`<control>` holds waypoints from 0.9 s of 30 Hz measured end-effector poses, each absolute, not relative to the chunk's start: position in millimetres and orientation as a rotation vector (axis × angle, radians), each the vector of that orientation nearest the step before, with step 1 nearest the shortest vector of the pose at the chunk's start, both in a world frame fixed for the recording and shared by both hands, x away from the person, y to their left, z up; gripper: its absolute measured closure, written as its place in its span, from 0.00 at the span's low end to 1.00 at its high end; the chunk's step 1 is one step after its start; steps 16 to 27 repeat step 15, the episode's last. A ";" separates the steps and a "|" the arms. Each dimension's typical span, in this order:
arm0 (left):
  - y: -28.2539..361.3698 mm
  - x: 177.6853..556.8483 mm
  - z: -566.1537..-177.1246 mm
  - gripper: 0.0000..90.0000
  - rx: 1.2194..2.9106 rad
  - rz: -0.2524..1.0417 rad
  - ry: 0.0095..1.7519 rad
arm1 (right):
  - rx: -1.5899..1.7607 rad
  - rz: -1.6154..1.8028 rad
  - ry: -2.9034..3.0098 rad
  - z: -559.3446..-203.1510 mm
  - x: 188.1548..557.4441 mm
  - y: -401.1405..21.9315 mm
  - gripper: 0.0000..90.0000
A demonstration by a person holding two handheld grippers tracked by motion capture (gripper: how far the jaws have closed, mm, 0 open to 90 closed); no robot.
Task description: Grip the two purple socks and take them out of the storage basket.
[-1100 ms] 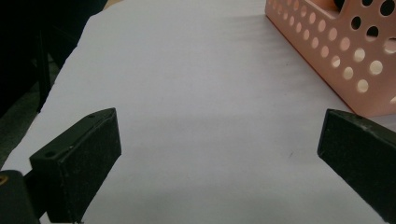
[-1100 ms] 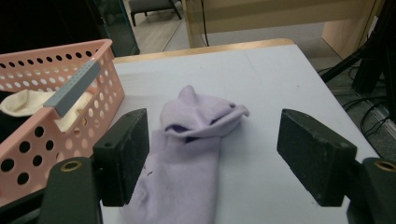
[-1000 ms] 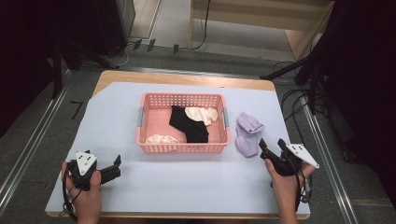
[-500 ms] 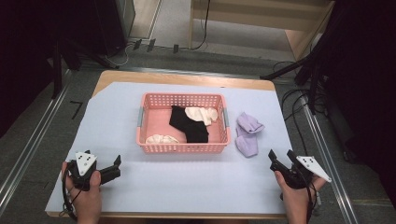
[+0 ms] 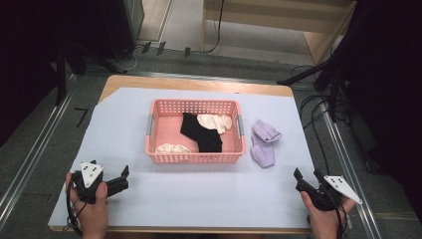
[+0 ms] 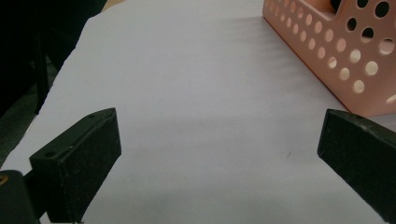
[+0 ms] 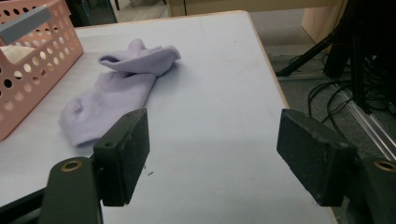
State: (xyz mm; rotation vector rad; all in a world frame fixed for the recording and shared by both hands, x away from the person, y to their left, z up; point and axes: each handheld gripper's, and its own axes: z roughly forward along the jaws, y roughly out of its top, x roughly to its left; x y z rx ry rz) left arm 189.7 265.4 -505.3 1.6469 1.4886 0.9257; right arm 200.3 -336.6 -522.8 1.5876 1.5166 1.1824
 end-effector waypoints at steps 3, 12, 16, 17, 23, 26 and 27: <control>265.3 189.5 -505.2 0.00 1.648 0.927 1.488 | 1.595 1.177 1.507 -524.3 195.8 -341.1 0.29; 265.3 189.6 -505.3 0.00 1.647 0.928 1.489 | 1.580 1.174 1.498 -526.4 188.4 -349.7 0.29; 265.4 189.7 -505.3 0.00 1.647 0.927 1.490 | 1.596 1.174 1.498 -525.7 190.1 -347.6 0.30; 265.4 189.7 -505.3 0.00 1.647 0.927 1.490 | 1.596 1.174 1.498 -525.7 190.1 -347.6 0.30; 265.4 189.7 -505.3 0.00 1.647 0.927 1.490 | 1.596 1.174 1.498 -525.7 190.1 -347.6 0.30; 265.4 189.7 -505.3 0.00 1.647 0.927 1.490 | 1.596 1.174 1.498 -525.7 190.1 -347.6 0.30; 265.4 189.7 -505.3 0.00 1.647 0.927 1.490 | 1.596 1.174 1.498 -525.7 190.1 -347.6 0.30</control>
